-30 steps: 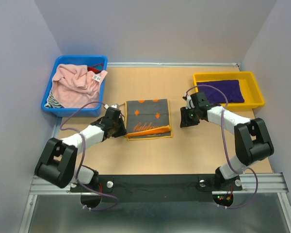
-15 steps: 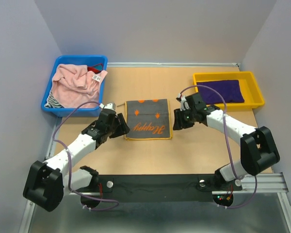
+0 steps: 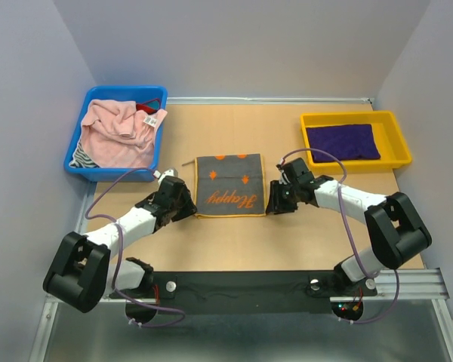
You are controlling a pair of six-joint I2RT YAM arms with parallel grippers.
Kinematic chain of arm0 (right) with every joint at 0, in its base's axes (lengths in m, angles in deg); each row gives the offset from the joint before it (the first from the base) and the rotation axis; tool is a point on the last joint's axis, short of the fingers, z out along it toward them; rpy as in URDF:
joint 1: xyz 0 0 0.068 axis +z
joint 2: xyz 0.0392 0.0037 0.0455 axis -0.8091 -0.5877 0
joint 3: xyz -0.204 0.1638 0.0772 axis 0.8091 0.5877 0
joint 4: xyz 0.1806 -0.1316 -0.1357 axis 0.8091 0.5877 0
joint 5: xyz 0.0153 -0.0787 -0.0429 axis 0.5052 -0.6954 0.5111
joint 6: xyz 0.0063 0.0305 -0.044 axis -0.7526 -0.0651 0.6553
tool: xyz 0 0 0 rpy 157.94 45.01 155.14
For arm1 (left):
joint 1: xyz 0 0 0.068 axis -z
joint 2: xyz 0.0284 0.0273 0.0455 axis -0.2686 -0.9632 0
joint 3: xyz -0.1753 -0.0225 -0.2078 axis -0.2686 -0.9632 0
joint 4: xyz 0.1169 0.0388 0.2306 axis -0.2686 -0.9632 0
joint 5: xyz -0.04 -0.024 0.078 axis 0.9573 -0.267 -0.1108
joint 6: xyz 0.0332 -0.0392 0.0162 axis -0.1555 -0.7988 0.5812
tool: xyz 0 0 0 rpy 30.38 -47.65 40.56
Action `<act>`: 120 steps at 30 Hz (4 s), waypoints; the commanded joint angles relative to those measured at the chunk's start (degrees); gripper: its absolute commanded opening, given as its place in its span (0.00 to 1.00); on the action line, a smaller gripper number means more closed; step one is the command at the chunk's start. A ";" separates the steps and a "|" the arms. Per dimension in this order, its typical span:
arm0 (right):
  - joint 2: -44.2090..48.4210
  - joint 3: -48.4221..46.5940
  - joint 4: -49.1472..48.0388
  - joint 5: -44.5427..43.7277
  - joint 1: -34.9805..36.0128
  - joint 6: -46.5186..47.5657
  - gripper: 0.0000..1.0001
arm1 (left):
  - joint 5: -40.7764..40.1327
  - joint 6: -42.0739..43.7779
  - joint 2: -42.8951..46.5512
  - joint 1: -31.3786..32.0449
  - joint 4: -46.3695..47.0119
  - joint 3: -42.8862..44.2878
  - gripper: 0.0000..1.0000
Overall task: Fold and stack the towels
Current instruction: Fold the towel
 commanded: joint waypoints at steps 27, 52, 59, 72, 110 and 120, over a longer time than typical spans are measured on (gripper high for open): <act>-1.13 5.24 -10.30 2.12 1.22 -10.78 0.31 | -0.16 0.44 -4.19 1.14 6.32 0.00 0.45; -0.33 6.91 -10.21 0.80 1.83 -11.14 0.26 | -0.59 0.79 -3.75 1.67 6.23 -0.08 0.44; 1.33 6.03 -10.13 -0.70 1.83 -10.96 0.00 | -0.60 0.70 -3.66 1.76 6.23 -0.17 0.35; 4.23 -0.29 -6.18 -1.13 1.74 -8.33 0.00 | -0.07 0.44 -0.94 1.93 4.82 -0.08 0.31; -0.60 -0.38 -4.24 -7.03 1.83 -2.61 0.01 | -2.62 -4.66 -0.85 8.96 3.33 -2.72 0.29; 2.30 -2.67 -3.97 -6.85 1.74 -1.99 0.00 | -4.02 -6.77 2.75 8.88 3.24 -1.67 0.32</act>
